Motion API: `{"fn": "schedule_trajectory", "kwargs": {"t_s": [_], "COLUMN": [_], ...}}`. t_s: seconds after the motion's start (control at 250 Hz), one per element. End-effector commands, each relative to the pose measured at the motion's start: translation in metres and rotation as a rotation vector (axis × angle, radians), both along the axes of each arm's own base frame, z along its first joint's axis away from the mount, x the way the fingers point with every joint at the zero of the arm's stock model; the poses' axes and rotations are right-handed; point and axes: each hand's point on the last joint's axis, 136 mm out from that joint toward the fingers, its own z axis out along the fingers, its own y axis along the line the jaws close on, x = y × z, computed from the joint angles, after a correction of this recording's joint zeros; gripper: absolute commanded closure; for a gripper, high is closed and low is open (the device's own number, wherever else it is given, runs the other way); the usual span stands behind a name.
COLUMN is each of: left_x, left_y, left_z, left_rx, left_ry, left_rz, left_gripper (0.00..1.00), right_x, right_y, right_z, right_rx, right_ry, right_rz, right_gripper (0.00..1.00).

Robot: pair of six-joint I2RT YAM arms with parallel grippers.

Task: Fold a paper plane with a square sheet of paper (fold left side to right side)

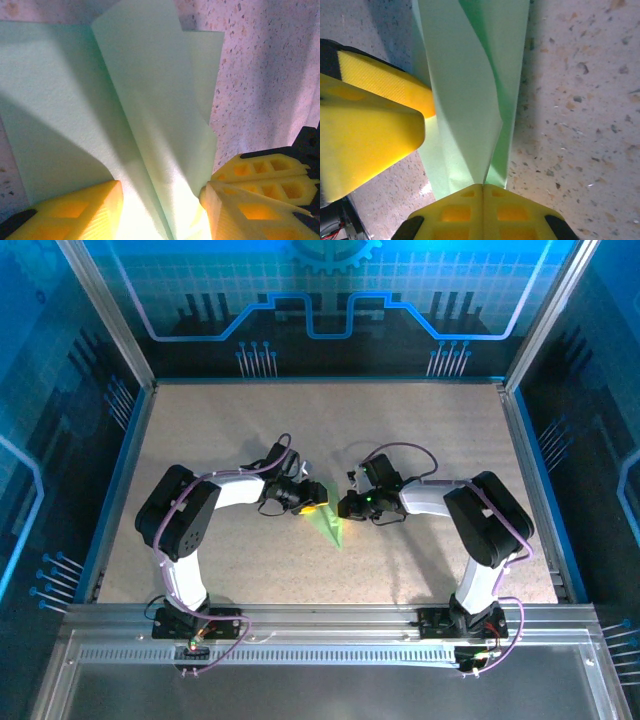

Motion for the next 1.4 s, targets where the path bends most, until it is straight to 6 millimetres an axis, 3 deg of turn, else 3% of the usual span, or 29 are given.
{"fn": "schedule_trajectory", "kwargs": {"t_s": [0.0,0.368,0.747,1.111,1.399], "left_x": [-0.010,-0.011,-0.009,-0.002,0.002], "left_y": [0.007,0.006,0.005,0.002,0.023], "left_z": [-0.021,-0.022,-0.016,0.017,0.037], "left_rx": [0.065,0.062,0.053,0.026,0.079], "left_ry": [0.054,0.060,0.051,-0.003,-0.062], "left_rz": [-0.011,-0.013,-0.012,-0.013,0.015], "left_gripper": [0.51,0.51,0.51,0.49,0.49], "right_x": [0.001,0.002,-0.017,-0.024,-0.026], "right_y": [-0.003,-0.003,-0.015,-0.020,-0.022], "right_z": [-0.007,-0.011,-0.039,-0.056,-0.055], "right_rx": [-0.034,-0.047,-0.158,-0.249,-0.261], "right_ry": [0.017,0.020,0.099,0.147,0.148], "right_rz": [0.001,-0.003,0.003,0.000,-0.003], "right_gripper": [1.00,1.00,1.00,1.00,1.00]}}
